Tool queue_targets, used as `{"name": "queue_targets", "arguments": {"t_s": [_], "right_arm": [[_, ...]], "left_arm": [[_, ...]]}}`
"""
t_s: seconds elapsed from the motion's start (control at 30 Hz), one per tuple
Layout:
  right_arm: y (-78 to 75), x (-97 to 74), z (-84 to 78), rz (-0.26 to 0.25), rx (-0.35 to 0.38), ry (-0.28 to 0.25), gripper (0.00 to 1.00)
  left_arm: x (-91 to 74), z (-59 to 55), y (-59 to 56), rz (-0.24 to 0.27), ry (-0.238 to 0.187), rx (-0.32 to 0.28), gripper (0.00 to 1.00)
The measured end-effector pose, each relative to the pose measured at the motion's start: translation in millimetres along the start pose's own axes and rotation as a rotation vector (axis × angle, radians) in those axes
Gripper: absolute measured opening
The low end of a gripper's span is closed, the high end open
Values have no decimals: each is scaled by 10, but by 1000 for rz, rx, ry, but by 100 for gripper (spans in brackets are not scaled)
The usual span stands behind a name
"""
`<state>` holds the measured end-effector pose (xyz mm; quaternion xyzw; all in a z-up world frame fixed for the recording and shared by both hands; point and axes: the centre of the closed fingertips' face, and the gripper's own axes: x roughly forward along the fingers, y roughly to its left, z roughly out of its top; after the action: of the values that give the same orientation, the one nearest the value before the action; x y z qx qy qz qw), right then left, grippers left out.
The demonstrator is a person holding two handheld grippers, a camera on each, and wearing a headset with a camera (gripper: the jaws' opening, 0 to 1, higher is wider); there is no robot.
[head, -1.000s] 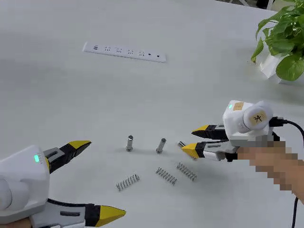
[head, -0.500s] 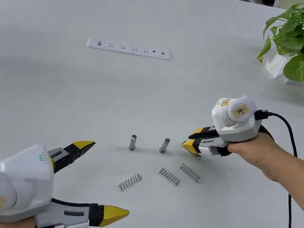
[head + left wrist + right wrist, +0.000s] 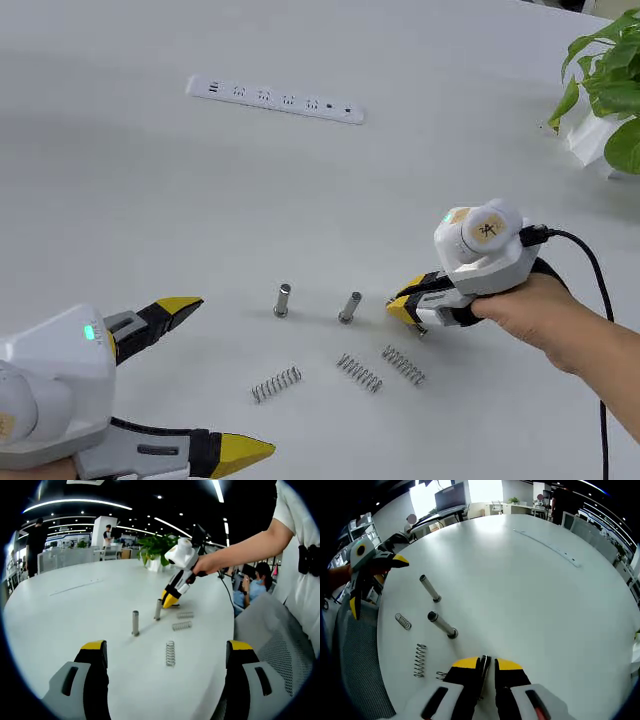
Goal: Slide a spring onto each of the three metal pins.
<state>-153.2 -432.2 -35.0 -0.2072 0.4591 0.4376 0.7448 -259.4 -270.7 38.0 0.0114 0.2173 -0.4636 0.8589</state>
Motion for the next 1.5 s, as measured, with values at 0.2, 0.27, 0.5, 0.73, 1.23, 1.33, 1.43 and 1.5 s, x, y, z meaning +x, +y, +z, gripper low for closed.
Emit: {"name": "queue_targets", "arguments": {"t_s": [0.2, 0.27, 0.5, 0.73, 1.23, 1.33, 1.43, 1.5], "right_arm": [[3, 23, -3, 1, 4, 7, 6], [0, 22, 0, 2, 7, 8, 6], [1, 21, -4, -16, 17, 20, 5], [9, 15, -13, -23, 11, 18, 5], [33, -29, -2, -25, 7, -4, 5], [41, -54, 10, -27, 7, -12, 5], [47, -81, 21, -29, 6, -22, 5], [50, -98, 25, -32, 3, -26, 5]], "left_arm": [[3, -3, 6, 1, -2, -6, 98], [1, -7, 8, 1, -2, -6, 98], [-1, -1, 18, 2, -8, -13, 98], [-3, 15, 22, 4, -9, -11, 98], [3, -6, 5, 0, -3, -9, 98], [4, -2, 0, -1, -4, -10, 98], [6, -6, -3, -2, -2, -10, 98], [7, -2, -6, -4, -3, -10, 98]]}}
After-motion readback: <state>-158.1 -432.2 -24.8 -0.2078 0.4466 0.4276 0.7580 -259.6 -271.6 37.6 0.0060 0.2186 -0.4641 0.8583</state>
